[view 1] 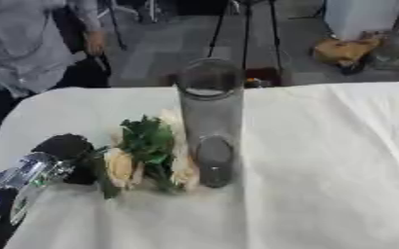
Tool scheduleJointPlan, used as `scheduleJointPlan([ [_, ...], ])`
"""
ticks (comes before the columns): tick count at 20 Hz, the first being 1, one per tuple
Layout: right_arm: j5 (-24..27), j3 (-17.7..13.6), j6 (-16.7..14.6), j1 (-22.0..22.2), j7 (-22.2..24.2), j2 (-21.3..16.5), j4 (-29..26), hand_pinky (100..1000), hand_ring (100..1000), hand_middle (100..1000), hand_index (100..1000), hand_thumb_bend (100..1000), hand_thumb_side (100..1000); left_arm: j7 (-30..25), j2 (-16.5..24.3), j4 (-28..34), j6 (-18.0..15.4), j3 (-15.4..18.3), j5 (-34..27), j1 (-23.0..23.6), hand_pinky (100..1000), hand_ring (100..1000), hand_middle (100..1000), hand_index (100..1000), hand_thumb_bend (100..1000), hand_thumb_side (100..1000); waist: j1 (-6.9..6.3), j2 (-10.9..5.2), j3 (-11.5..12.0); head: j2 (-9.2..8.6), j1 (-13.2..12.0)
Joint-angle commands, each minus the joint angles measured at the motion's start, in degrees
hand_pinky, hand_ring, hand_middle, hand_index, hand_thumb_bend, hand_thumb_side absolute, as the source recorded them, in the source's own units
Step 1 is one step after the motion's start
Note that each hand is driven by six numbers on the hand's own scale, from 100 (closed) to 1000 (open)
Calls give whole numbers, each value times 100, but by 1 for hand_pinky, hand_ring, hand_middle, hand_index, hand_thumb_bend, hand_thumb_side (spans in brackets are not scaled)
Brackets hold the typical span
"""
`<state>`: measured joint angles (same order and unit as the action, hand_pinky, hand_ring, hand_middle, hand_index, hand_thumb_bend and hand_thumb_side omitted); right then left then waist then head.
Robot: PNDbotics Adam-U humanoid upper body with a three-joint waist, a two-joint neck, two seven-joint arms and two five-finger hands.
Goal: Arrange flowers into the vase.
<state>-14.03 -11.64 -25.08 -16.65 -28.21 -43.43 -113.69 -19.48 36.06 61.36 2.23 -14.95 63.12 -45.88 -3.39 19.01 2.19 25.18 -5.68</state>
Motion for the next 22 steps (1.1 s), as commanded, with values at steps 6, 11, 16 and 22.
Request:
scheduleJointPlan([
  [6, 67, -59, 11, -39, -15, -115, -91, 890, 1000, 833, 898, 100, 1000, 134, 416, 276, 133, 96, 449, -43, 100, 100, 100, 144, 100, 702, 18, -162, 40, 69, 107],
  [11, 68, -60, 13, -37, -26, -121, -91, 890, 1000, 833, 898, 100, 1000, 111, 489, 318, 145, 129, 487, -2, 100, 100, 100, 144, 100, 705, 24, -165, 52, 103, 229],
  [16, 61, -67, 18, -22, -39, -118, -91, 891, 1000, 833, 898, 100, 1000, 130, 569, 560, 249, 233, 107, 108, 100, 100, 100, 139, 100, 734, 35, -171, 68, 114, 322],
  [22, 58, -67, 22, -18, -47, -101, -91, 891, 1000, 833, 898, 100, 1000, -32, 627, 901, 396, 242, -626, 176, 100, 100, 100, 164, 100, 809, 37, -184, 80, 95, 255],
])
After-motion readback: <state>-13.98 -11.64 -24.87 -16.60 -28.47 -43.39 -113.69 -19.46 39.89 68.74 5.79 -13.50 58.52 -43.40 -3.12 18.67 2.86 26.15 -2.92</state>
